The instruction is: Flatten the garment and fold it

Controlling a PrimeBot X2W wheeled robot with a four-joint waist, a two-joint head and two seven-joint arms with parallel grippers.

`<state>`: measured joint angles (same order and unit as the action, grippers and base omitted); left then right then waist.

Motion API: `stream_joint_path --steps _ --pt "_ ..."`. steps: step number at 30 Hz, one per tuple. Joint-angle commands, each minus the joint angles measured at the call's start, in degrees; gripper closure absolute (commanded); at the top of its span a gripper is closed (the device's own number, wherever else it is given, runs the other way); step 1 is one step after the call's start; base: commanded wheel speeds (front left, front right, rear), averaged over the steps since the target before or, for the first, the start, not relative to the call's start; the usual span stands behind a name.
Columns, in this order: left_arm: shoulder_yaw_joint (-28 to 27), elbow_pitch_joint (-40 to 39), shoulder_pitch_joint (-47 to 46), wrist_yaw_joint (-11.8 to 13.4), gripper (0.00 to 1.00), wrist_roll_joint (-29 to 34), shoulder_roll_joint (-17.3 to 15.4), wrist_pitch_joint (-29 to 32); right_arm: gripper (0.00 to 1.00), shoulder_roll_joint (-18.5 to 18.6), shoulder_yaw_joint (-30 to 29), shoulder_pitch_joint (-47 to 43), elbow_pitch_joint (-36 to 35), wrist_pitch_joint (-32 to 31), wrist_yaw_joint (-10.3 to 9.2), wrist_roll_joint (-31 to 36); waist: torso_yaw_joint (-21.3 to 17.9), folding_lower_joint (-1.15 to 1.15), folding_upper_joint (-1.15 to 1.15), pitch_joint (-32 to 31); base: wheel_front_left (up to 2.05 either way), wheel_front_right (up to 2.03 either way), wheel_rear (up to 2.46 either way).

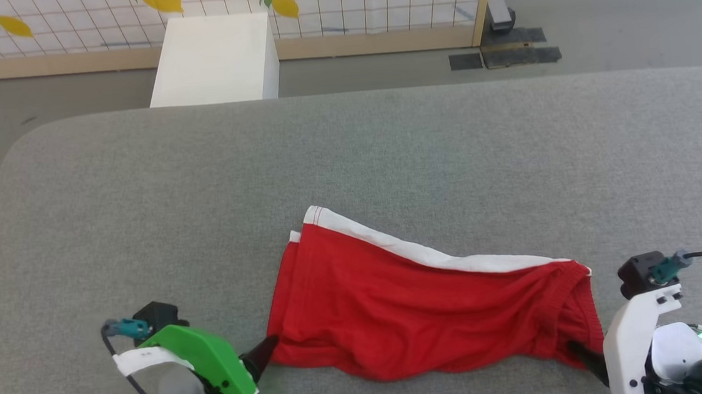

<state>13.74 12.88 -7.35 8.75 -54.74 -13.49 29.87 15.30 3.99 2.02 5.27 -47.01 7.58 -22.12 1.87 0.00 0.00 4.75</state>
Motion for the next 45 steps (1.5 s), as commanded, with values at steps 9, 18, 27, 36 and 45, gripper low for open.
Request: stream_joint_path --steps 9,18,27,36,45 --pt "-3.7 -10.4 1.6 0.2 0.0 3.4 -4.3 -5.5 0.0 0.1 -4.0 -4.4 -7.3 -0.9 -0.09 -3.0 0.0 0.0 0.0 -2.8 0.0 0.0 0.0" --pt "-4.2 -11.3 1.7 -8.9 0.0 17.4 -5.7 -34.2 0.0 -1.8 -8.1 -2.9 -11.2 -0.2 -0.09 -3.6 0.3 0.0 0.0 -1.7 0.0 0.0 0.0" --pt "-6.5 -12.3 1.3 -10.3 0.0 31.3 -1.7 -44.8 0.0 -0.1 -5.7 2.7 -4.6 -0.8 -0.09 -2.1 1.9 0.0 0.0 2.7 0.0 0.0 0.0" --pt "-12.7 -15.0 3.2 -14.2 0.0 37.9 5.5 -44.9 0.0 1.0 1.4 6.3 2.3 -0.9 -0.09 -3.3 3.4 0.0 0.0 6.2 0.0 0.0 0.0" --pt "-14.7 -14.5 3.0 -16.0 0.0 40.0 8.3 -44.9 1.0 1.5 7.1 7.5 5.9 -0.9 -0.09 -6.0 3.9 0.0 0.0 6.9 0.0 0.0 0.0"
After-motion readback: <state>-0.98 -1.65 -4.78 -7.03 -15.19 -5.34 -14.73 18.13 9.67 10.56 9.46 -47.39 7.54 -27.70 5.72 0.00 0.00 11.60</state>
